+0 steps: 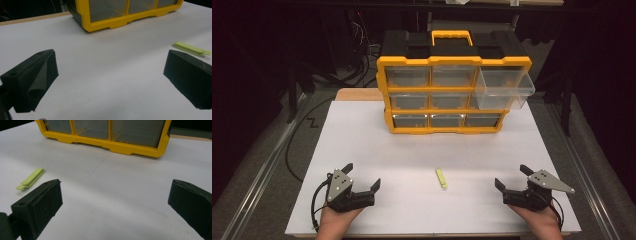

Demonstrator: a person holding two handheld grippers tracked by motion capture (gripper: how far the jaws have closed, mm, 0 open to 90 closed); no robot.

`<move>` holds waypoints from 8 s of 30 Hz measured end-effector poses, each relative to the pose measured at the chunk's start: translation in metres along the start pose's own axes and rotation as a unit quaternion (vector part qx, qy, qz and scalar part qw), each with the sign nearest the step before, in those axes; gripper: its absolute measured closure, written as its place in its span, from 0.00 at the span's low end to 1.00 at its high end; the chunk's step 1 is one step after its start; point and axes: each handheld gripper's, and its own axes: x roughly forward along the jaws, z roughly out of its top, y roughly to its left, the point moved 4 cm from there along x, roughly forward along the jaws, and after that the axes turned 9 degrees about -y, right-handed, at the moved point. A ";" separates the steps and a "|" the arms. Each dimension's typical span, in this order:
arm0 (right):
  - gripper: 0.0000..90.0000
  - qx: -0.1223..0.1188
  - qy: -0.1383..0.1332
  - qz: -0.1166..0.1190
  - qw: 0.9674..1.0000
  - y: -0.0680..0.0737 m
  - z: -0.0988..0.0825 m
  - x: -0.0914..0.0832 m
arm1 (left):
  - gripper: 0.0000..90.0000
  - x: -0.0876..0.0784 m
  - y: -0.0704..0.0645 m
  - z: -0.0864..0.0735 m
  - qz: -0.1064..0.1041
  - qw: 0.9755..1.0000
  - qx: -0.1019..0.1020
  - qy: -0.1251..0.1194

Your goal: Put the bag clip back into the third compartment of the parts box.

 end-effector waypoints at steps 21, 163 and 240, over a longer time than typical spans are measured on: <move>0.00 -0.008 0.003 -0.006 1.000 -0.005 0.000 0.001 | 0.01 0.003 0.003 0.001 -0.014 1.000 -0.002 -0.007; 0.40 -0.048 0.152 0.188 0.969 0.122 -0.001 0.101 | 0.00 0.009 -0.010 0.005 -0.059 0.998 0.016 -0.017; 0.88 -0.022 0.150 0.178 0.972 0.039 0.009 0.041 | 0.01 0.009 -0.012 0.004 -0.066 0.998 0.012 -0.010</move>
